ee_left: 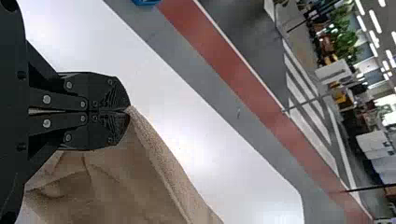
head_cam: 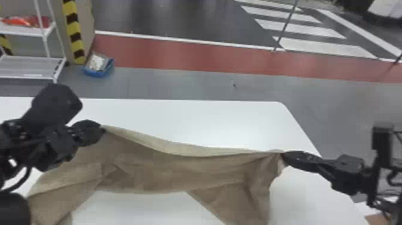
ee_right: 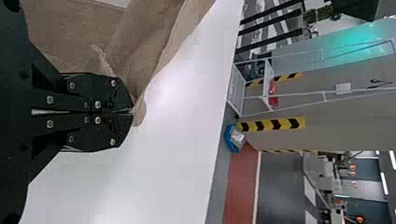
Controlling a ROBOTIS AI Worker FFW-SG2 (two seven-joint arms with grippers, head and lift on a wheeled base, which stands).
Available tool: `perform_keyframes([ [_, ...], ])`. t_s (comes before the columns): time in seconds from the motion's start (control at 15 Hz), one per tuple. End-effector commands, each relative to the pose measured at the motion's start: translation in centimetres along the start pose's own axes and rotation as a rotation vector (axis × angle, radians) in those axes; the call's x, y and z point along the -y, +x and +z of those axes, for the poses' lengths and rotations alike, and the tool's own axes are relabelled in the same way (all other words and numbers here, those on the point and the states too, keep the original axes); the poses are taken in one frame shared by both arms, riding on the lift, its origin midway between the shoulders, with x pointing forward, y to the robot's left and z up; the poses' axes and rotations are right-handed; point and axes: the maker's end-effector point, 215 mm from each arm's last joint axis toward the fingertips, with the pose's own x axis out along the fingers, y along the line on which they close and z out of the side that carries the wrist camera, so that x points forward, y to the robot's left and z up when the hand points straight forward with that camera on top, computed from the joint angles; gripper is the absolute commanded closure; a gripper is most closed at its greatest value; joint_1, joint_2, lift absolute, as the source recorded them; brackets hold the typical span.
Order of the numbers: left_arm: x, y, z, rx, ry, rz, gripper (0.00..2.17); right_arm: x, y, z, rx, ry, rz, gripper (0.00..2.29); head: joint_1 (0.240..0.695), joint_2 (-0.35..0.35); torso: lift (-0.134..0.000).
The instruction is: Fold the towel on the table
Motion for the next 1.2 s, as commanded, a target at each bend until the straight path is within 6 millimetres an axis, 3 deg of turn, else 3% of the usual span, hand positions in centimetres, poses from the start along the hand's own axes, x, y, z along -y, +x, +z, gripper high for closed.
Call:
perform_keyframes([
  [0.0, 1.3, 5.6, -3.4, -0.093, 0.006, 0.013, 1.43, 0.0, 1.4, -1.7, -0.061, 0.032, 0.009, 1.65, 0.695, -0.29, -0.124],
  [0.07, 1.2, 6.6, -3.8, -0.099, 0.032, 0.067, 0.61, 0.0, 1.9, -2.2, -0.079, 0.045, 0.01, 1.65, 0.695, -0.293, -0.124],
  [0.13, 1.0, 6.5, -4.4, -0.106, 0.031, 0.103, 0.05, -0.2, 2.1, -2.3, -0.083, 0.045, 0.016, 1.65, 0.695, -0.28, -0.124],
  [0.27, -0.2, 4.6, -4.3, -0.093, 0.022, 0.202, 0.0, -0.4, 2.5, -2.6, -0.093, 0.043, 0.021, 1.65, 0.695, -0.272, -0.124],
  [0.4, -0.6, 1.2, -4.3, -0.073, -0.01, 0.271, 0.03, -0.6, 2.8, -3.1, -0.111, 0.053, 0.02, 1.65, 0.695, -0.263, -0.124],
  [0.6, 2.3, -1.9, -6.5, -0.095, -0.041, 0.258, 0.11, 0.5, 3.9, -4.8, -0.155, 0.197, -0.031, 1.65, 0.695, -0.244, -0.124],
  [0.8, 3.5, -1.4, -7.9, -0.115, -0.058, 0.236, 0.15, 0.8, 6.3, -4.6, -0.14, 0.413, -0.031, 1.65, 0.695, -0.258, -0.124],
  [1.0, -0.6, 1.1, -5.8, -0.092, -0.046, 0.287, 0.16, 2.0, 7.8, -3.5, -0.112, 0.628, -0.016, 1.65, 0.695, -0.244, -0.124],
  [1.13, -2.3, 3.4, -5.4, -0.112, -0.066, 0.291, 0.17, 3.3, 8.7, -5.1, -0.153, 0.719, -0.073, 1.65, 0.695, -0.224, -0.124],
])
